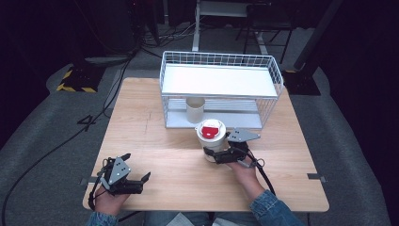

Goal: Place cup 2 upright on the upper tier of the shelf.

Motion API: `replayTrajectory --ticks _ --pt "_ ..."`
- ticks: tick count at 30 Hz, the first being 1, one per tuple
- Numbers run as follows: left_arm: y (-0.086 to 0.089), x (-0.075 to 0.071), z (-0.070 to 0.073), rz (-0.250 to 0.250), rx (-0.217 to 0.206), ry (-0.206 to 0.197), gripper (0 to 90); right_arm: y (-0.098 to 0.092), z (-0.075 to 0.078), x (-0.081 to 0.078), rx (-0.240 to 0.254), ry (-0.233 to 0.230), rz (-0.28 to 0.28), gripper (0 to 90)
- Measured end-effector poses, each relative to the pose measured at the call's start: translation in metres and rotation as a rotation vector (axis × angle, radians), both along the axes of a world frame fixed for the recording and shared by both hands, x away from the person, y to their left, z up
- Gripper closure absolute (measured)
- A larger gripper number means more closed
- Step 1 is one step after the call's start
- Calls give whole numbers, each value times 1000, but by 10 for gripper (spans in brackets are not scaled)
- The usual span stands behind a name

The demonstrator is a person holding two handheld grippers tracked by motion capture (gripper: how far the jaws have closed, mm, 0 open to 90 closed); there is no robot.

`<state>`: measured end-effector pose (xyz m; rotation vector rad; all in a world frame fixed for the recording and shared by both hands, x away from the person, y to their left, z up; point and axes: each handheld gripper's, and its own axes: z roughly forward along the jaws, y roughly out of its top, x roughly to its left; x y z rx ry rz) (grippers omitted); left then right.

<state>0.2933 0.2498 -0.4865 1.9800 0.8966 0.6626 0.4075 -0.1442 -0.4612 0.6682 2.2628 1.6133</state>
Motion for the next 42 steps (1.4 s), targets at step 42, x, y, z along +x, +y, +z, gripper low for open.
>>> replayTrajectory --ticks 42 --pt "8 22 -16 121 6 239 17 -8 104 8 92 -122 15 137"
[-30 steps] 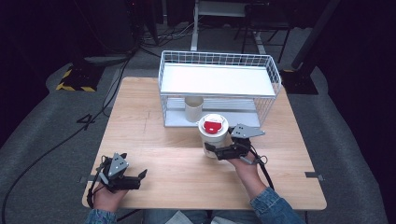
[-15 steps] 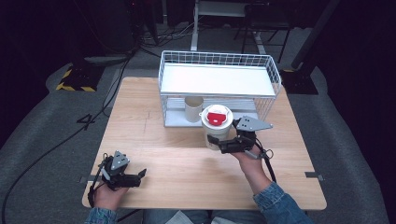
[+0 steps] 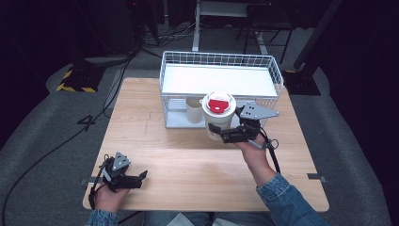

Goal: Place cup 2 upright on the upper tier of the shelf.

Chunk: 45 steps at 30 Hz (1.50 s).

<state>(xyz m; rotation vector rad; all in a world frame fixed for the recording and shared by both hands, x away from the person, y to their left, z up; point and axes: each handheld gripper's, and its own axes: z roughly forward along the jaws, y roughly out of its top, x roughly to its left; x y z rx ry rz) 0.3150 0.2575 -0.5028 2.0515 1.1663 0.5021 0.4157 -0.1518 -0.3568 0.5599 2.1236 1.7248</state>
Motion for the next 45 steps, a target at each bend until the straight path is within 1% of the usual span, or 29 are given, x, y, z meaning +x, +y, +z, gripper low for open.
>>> replayTrajectory --ticks 3,7,9,12,14,17,23,25,26,27,28,29,30,33,36,37,45 --pt "1 0 0 -3 12 4 17 1 8 2 1 -1 -1 137" --pt "0 1 0 0 12 18 17 3 18 6 9 -6 0 137" --pt "0 1 0 4 21 17 18 4 24 8 8 -14 -2 137" --pt "-1 2 -1 12 23 34 22 5 34 11 6 -28 -5 137" --pt "-1 3 -1 10 30 37 22 5 40 13 9 -34 -6 138" --pt "-1 4 -1 17 20 43 22 6 47 17 9 -41 -12 138" --pt "-1 5 -2 16 28 56 22 6 61 26 21 -44 -28 137" --pt "-1 6 -2 13 34 65 22 6 65 29 16 -49 -36 138" --pt "-2 6 -2 20 30 75 24 6 68 31 16 -48 -40 138" --pt "-2 8 -3 8 37 82 27 6 69 32 15 -50 -42 138" --pt "-3 8 -3 15 28 91 27 6 71 35 12 -51 -47 138" --pt "-3 8 -3 8 44 90 26 7 73 36 10 -54 -50 138" --pt "-3 8 -3 8 43 90 26 7 76 39 5 -58 -55 137" --pt "-3 8 -3 14 41 91 29 8 80 45 1 -59 -65 137" --pt "-3 7 -3 16 42 89 30 8 84 54 -1 -61 -82 137" --pt "-3 7 -3 15 43 94 30 8 85 57 3 -58 -88 138" --pt "-3 7 -3 8 43 95 30 8 89 80 -9 -50 -144 137"
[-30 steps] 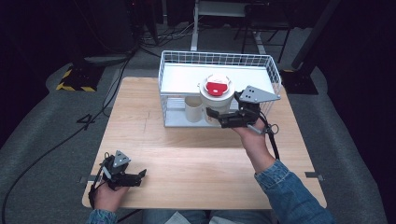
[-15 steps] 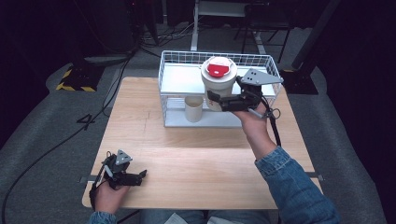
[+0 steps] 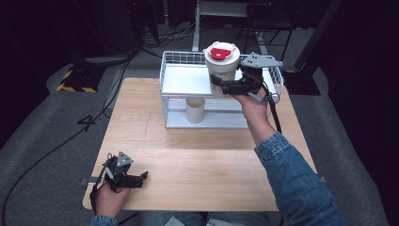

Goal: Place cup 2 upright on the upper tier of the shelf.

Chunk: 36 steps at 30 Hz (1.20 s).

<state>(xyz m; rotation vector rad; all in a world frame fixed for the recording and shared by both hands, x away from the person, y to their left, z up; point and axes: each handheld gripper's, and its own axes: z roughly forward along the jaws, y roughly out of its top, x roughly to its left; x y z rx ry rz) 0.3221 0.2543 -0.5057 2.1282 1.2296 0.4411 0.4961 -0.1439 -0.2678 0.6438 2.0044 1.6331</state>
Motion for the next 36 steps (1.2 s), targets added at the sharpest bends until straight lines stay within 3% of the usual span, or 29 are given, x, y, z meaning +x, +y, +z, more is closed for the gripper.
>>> replayTrajectory --ticks 22,36 --pt "-1 0 0 5 -4 -5 31 -8 -8 61 28 30 -136 136" --pt "-2 2 0 -5 -5 1 33 -9 -18 75 -9 64 -185 135"
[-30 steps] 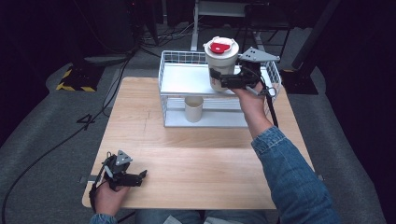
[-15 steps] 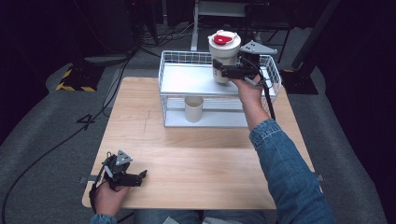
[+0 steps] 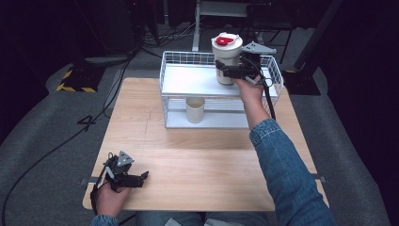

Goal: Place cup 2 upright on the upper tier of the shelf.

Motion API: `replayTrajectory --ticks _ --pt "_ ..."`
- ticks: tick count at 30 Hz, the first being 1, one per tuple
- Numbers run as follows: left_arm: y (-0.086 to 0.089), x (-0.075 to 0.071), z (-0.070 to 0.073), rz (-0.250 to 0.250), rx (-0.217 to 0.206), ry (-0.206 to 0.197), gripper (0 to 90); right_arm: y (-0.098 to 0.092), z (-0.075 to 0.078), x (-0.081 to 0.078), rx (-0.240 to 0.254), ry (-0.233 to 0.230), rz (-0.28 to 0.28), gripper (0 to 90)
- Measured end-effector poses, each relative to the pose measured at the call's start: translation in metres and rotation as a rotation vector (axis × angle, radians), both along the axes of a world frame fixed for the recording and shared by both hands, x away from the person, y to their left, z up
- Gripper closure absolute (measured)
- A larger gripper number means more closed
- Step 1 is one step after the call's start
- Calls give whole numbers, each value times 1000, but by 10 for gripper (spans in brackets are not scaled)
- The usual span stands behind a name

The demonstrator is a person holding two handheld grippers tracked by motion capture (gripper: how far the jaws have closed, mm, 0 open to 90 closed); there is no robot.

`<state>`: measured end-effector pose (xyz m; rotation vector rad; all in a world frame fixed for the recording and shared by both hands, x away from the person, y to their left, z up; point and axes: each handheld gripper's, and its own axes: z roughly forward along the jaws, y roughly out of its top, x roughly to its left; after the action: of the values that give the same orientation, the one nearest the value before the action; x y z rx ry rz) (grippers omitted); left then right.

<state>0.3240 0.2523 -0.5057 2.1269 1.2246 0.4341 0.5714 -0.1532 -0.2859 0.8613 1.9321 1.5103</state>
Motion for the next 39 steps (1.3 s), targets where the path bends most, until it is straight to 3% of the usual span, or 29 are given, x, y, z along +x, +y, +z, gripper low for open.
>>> replayTrajectory --ticks 17,30,39 --pt "-1 3 0 -7 2 -4 33 -16 -4 -4 5 53 -3 131" --pt "-1 3 0 -7 2 -4 33 -14 -6 -4 -6 35 -9 115" --pt "-1 3 0 -7 2 -4 33 -15 -2 -10 7 21 -23 52"
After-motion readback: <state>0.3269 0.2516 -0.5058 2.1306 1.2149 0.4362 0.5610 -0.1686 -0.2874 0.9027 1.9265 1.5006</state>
